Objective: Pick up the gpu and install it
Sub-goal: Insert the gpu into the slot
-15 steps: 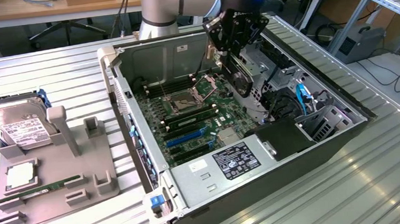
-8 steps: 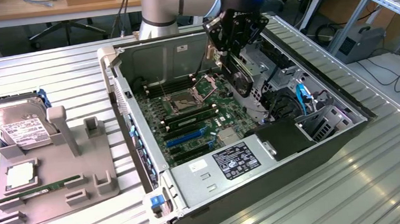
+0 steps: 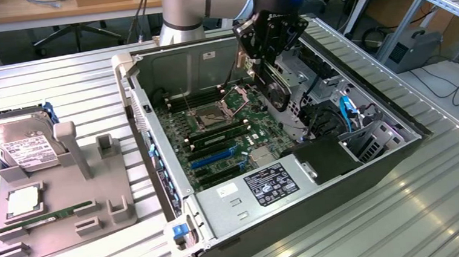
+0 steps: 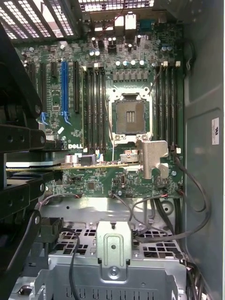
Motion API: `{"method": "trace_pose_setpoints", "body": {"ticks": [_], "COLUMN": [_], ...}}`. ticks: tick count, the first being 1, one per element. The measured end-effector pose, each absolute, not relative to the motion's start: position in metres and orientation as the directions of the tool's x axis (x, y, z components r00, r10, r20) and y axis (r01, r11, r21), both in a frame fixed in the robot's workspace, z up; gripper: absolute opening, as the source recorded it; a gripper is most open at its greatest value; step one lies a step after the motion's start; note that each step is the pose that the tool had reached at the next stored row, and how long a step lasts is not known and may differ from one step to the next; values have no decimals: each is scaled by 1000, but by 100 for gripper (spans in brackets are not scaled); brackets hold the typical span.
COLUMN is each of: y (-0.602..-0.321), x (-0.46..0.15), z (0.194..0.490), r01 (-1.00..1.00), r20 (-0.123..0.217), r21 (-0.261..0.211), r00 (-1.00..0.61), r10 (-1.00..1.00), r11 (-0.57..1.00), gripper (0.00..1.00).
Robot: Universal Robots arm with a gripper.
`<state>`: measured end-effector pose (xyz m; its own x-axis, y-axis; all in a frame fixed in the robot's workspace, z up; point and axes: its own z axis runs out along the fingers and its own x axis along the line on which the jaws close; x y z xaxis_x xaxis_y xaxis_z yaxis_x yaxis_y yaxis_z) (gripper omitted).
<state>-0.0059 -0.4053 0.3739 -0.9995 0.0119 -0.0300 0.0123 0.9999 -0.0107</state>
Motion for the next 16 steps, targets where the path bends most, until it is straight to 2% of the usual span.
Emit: {"method": "trace_pose_setpoints", "body": {"ticks": [16], "y": [-405], "x": [-6], "z": [374], "r01": [-1], "r20": [-30], "r21": [-11], "r00": [-1000], "r10": [-2], "r11": [1000], "gripper": [27]}}
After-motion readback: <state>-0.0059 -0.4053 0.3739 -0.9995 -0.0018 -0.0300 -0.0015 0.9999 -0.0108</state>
